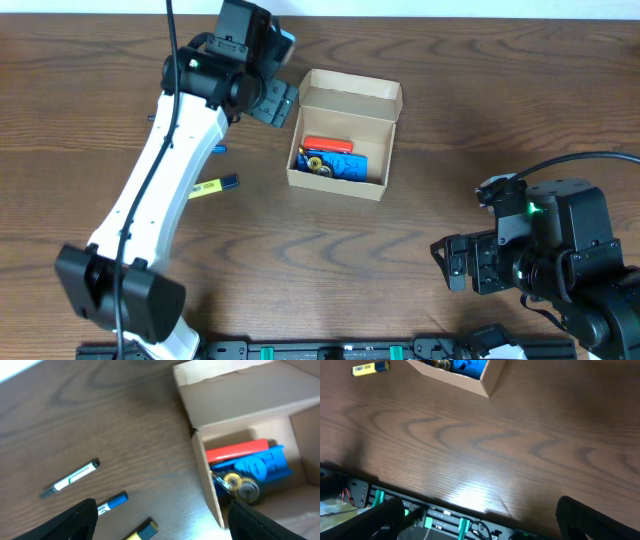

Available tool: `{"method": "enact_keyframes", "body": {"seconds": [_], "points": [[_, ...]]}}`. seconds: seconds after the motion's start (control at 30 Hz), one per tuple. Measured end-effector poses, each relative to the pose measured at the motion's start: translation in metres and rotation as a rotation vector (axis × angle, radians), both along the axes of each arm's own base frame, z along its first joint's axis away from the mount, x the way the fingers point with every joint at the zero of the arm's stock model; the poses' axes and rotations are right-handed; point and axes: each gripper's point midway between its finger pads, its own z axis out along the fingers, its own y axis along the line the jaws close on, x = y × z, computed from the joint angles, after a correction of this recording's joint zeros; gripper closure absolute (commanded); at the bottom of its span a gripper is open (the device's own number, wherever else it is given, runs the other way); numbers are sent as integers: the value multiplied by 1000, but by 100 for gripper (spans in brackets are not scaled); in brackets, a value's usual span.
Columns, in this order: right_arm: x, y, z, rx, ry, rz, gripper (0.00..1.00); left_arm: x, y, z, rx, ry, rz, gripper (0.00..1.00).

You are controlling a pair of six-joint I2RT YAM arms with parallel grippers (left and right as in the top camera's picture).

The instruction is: Pack container

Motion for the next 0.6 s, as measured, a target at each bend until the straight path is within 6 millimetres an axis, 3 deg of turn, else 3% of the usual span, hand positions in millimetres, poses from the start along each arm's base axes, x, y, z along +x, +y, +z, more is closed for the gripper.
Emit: {"method": "enact_keyframes", "body": {"seconds": [0.3, 0.6], "points": [[0, 0, 0, 0, 0, 0, 1, 2, -18, -56, -1, 144, 11, 18], [0, 0, 0, 0, 0, 0, 1, -9, -27, -75, 17, 218, -15, 22]]}}
